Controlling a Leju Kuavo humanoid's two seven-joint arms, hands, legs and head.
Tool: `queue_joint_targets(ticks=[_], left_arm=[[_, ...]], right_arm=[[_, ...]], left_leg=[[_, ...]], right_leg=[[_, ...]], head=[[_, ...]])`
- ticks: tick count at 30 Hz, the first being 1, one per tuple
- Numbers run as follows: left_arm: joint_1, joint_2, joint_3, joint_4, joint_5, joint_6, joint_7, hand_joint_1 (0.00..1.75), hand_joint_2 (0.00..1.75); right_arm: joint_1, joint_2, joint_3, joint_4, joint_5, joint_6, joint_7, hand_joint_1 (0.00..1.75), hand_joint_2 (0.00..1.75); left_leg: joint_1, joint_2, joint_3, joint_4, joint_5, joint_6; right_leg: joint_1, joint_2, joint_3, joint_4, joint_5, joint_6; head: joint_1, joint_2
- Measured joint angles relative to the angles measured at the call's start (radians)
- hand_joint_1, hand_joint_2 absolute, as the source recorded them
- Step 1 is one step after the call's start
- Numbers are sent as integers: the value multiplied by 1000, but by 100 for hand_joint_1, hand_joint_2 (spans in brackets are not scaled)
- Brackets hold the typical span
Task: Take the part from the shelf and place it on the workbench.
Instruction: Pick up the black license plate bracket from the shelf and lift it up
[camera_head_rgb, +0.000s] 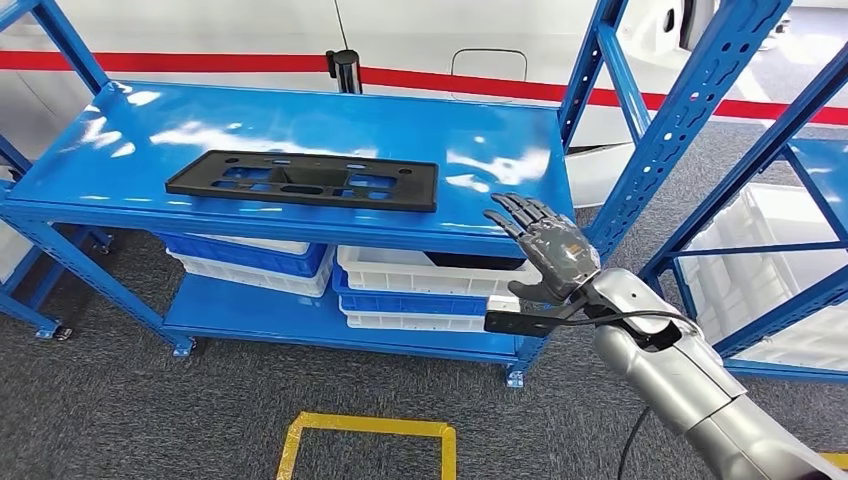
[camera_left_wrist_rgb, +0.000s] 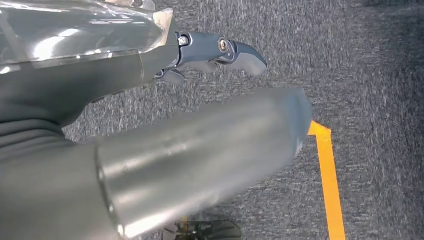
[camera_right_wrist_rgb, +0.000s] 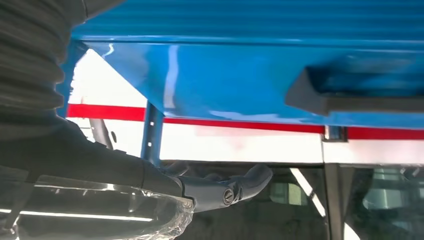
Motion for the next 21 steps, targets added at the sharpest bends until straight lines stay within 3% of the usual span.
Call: queue_joint_targets(ticks=[3,7,17,21], left_arm=[[-3,-1,-2,0,2,0,-2,0,0],[-4,-2,-2,0,4,-1,-2,0,0],[-4,-3,-6,0,3,-12,6,0,0],[-4,-1,-8,0,3,-13,6,0,0]], right_arm=[[0,29,4,-7,1,0,2,0,175],[-1,60,14,-11,-13,1,-4,0,0],[-2,83,40,-13,-5,5,-26,0,0],[-5,86,50,-13,9,10,-26,0,0]], left_leg=[[0,0,0,0,-2,3],[-1,0,1,0,-2,4],[5,0,2,0,-1,4],[5,0,0,3,-6,9]], right_leg=[[0,0,1,-1,-1,3],[-1,0,0,-2,-1,4],[-1,0,0,-1,-1,5],[-11,0,1,-4,-1,8]], head=[[0,0],[0,0],[0,0],[0,0]])
